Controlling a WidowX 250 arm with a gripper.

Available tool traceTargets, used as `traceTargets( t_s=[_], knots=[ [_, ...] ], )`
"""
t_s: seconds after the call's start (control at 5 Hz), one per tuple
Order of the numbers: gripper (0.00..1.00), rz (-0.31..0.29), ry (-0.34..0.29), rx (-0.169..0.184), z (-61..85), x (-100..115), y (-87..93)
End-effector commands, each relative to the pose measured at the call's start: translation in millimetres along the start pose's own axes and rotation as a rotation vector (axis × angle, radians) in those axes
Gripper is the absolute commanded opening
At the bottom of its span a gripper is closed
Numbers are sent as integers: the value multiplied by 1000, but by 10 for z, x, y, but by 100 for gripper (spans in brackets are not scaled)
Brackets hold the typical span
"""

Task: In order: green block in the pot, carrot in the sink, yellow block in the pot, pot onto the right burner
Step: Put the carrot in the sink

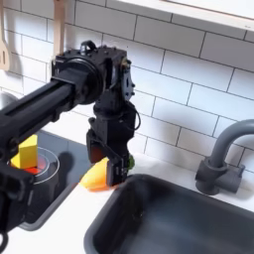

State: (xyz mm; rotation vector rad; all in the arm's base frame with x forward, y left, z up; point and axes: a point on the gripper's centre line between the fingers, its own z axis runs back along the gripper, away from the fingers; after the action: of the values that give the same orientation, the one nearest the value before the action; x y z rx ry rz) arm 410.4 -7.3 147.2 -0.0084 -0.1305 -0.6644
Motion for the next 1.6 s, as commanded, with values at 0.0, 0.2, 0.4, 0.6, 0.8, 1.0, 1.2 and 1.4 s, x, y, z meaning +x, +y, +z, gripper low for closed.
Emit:
traceTargets(
  t_s=[0.0, 0.2, 0.4, 0.6, 0.8, 1.0, 1.2, 1.4],
  knots=[
    [100, 60, 11, 25, -113, -33, 23],
    [100, 83, 1, 29, -102, -35, 51],
    [100, 93, -3, 28, -115, -21, 60],
    [83, 106, -11, 37, -95, -14, 73],
    [0, 147, -19, 17, -103, -48, 55],
    [0, 157, -31, 17, -85, -89, 53],
    [0, 182, -46, 6, -18, -189, 37],
    [0, 195, -54, -15, 29, -250, 6]
  ],
)
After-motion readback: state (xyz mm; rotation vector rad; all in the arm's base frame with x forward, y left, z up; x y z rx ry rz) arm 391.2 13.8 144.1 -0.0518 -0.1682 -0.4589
